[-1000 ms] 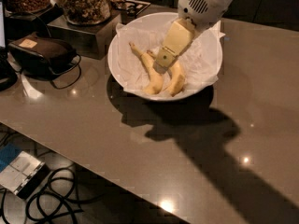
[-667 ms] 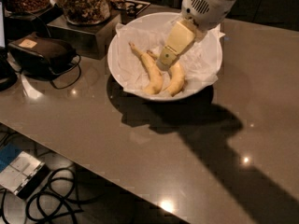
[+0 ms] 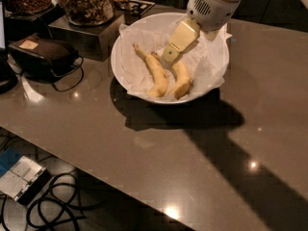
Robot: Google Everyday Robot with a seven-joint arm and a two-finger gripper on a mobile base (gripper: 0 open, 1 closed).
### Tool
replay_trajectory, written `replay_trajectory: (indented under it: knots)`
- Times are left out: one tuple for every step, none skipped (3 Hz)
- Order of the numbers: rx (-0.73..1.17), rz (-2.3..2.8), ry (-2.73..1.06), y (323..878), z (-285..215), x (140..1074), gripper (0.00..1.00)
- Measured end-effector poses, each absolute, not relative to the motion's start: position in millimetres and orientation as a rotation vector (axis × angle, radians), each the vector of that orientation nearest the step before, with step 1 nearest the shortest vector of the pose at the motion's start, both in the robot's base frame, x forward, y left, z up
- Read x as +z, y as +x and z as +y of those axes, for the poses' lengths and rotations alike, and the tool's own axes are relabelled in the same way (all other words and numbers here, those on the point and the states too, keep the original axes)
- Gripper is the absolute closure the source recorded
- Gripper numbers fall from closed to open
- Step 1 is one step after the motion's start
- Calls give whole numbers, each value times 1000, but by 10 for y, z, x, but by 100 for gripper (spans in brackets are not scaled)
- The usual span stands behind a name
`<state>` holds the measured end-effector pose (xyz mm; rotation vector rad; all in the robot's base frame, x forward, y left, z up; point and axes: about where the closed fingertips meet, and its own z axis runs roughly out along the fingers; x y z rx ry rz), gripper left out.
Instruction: Pick banana from white bowl
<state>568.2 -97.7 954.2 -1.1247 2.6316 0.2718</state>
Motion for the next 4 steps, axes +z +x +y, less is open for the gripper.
replay_trajectory:
  knots:
    - [260, 2622, -1122, 5733, -920, 9528, 0]
    - [201, 2650, -1084, 5846, -841, 9468, 0]
    - [131, 2686, -1003, 5974, -818, 9436, 0]
    - [85, 2715, -939, 6060, -827, 9399, 18]
